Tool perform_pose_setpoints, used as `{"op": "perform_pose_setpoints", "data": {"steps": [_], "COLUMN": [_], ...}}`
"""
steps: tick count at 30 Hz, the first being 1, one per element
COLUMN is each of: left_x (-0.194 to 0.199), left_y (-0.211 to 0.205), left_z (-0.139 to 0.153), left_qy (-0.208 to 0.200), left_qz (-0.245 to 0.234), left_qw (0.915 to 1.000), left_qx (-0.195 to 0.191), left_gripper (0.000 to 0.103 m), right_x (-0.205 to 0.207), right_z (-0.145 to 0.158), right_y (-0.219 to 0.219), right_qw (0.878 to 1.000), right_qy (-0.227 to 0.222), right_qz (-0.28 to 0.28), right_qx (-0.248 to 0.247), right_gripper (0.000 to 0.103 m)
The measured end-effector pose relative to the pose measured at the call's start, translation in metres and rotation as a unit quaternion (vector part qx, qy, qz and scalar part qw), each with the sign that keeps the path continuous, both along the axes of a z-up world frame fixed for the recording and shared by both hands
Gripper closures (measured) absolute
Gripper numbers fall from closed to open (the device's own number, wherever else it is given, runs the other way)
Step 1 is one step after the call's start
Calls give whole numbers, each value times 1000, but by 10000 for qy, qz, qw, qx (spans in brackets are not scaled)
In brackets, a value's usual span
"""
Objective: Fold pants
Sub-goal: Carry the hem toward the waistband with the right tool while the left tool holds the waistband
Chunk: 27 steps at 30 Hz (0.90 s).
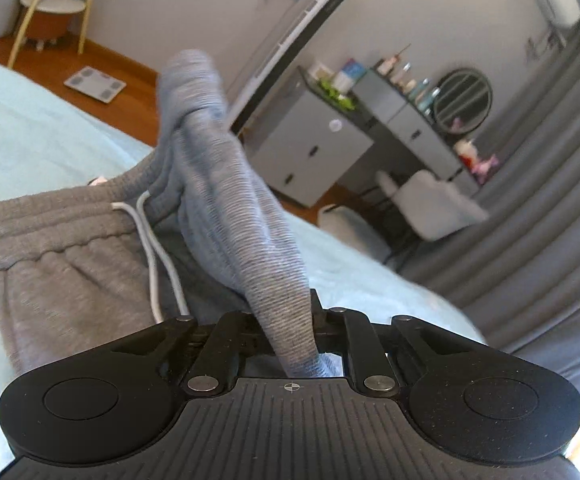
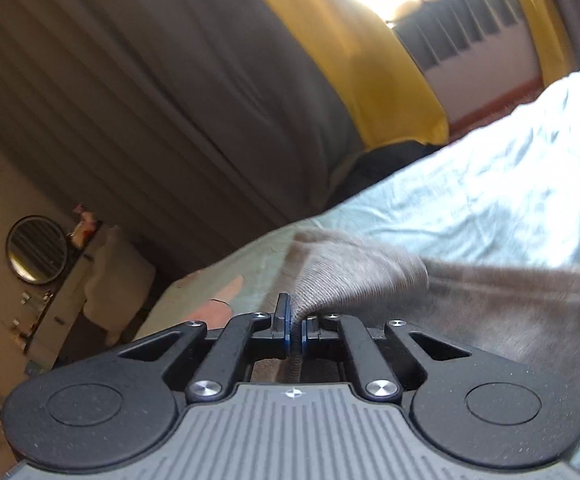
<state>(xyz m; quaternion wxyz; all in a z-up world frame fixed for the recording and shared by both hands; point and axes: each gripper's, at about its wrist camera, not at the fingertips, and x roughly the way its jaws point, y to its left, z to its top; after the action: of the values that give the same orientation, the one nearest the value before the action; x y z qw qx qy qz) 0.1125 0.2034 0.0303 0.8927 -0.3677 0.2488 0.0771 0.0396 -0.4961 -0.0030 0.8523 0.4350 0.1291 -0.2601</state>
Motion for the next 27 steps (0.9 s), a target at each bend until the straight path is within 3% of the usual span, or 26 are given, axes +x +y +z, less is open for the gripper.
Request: {"op": "perform_pose_setpoints", "data": {"steps": [5, 8, 12, 14, 16, 20, 22, 24, 27], "left_x": [-37, -51, -59, -62, -60, -52, -51, -49, -53], "left_y": [16, 19, 13, 17, 21, 23, 20, 19, 20], "left_z": [-15, -41, -71, -69, -65, -66, -71, -74, -72], "left_qy": [104, 534, 1144, 1058, 1017, 1113, 1088, 1141, 1112], "left_qz": [68, 17, -54, -22, 24, 109, 194, 266, 326], "left_qw": [9996, 9985, 9926, 9941, 9946, 9937, 9939, 9931, 9932], "left_qx": [-250, -145, 399, 246, 184, 69, -27, 17, 63], "left_gripper": [90, 90, 89, 84, 72, 63, 65, 72, 72], "right_x": [-51, -63, -60, -65, -66, -60, -58, -53, -58], "right_z": [19, 0, -45, -53, -50, -49, -51, -50, -32], "right_y": [-8, -15, -18, -18, -20, -34, -43, -41, -29], "right_qw": [9994, 9972, 9871, 9885, 9907, 9932, 9934, 9926, 9925], "right_qy": [83, 613, 1511, 1415, 1274, 1129, 1111, 1185, 1125], "right_qz": [-45, 200, 408, 446, 425, 294, 222, 204, 175], "right_qx": [-347, -381, -330, -295, -203, 35, 193, 142, -441], "right_gripper": [99, 99, 98, 96, 90, 87, 89, 98, 98]}}
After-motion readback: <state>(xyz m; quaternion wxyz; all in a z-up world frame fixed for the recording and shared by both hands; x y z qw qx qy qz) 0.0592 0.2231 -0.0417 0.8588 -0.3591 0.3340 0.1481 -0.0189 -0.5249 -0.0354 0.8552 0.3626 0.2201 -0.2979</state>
